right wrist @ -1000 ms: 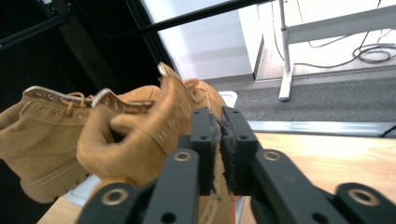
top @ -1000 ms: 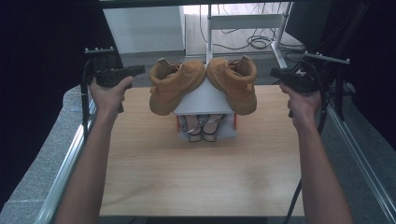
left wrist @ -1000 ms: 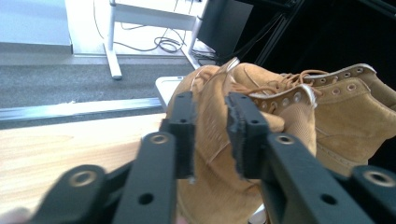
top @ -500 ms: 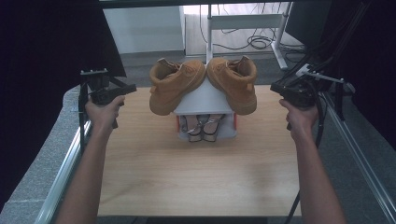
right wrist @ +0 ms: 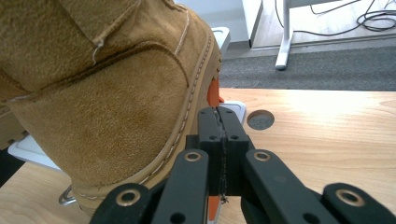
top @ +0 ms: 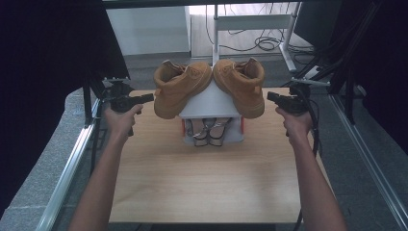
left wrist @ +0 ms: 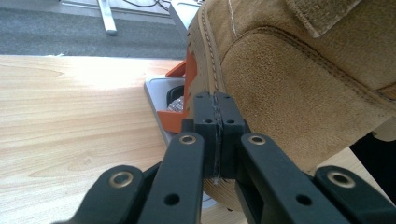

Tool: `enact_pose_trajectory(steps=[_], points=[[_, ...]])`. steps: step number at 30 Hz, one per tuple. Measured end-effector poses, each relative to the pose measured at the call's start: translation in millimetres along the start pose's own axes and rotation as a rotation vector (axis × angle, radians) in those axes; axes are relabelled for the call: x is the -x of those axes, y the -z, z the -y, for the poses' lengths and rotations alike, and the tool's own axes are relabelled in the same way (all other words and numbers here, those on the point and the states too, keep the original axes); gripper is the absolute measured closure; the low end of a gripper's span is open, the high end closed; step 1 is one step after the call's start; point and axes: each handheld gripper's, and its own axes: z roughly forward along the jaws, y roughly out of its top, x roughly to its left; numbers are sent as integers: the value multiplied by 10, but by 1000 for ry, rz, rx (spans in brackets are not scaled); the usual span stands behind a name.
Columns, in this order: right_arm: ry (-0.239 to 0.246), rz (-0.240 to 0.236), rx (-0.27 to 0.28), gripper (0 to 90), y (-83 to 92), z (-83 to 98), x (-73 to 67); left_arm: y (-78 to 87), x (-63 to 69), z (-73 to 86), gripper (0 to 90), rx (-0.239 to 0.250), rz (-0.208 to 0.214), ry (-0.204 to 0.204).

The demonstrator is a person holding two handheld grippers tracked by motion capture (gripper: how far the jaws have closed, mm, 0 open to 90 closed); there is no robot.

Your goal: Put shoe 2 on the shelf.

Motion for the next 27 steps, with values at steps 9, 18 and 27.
enact_pose_trajectory(steps=[9,18,27], points=[[14,4,4,893,-20,3,-31,-13,30,4,889,4,-1,1],[52,21,0,894,-55,-14,-123,-24,95,6,893,8,-12,14],[114,13,-13,894,-120,-45,-307,-123,333,-41,893,0,-14,-32]])
